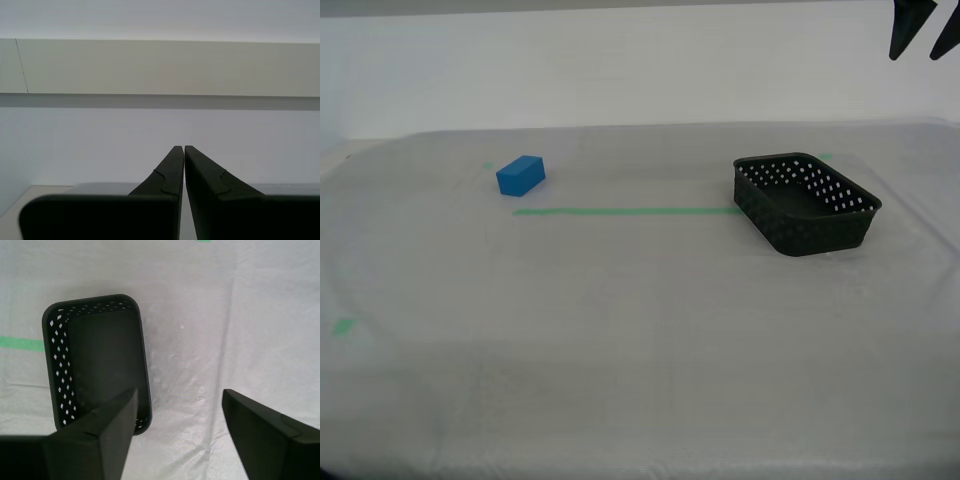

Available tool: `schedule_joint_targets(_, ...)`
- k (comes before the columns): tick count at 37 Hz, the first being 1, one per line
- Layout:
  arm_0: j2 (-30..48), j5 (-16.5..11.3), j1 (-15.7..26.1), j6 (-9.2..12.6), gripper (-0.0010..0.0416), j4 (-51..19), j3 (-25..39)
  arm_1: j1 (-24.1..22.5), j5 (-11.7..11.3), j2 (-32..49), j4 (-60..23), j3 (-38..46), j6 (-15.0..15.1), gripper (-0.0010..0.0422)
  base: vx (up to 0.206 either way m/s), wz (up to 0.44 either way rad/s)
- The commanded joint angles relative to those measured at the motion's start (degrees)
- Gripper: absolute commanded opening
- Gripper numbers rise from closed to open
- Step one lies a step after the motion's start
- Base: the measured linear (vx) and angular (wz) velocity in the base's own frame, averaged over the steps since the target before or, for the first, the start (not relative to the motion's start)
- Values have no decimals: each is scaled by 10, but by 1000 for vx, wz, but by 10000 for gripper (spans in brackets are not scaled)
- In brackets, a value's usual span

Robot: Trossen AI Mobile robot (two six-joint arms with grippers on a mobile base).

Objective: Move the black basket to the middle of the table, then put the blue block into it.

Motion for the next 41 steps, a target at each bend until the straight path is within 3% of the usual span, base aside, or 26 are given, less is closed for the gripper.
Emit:
schedule_joint_targets(1, 0, 1, 4, 0, 284, 1, 0, 0, 0, 0, 2, 0, 1, 0, 0, 0)
schedule_joint_targets(14, 0, -2, 19, -3, 403, 2, 0, 0, 0, 0, 2, 0, 1, 0, 0, 0)
schedule_joint_targets(32, 2, 3, 75, -9, 394, 3, 0, 0, 0, 0, 2, 0, 1, 0, 0, 0)
schedule_joint_targets(41, 47, 9, 78, -15, 394, 0, 0, 0, 0, 0, 2, 0, 1, 0, 0, 0)
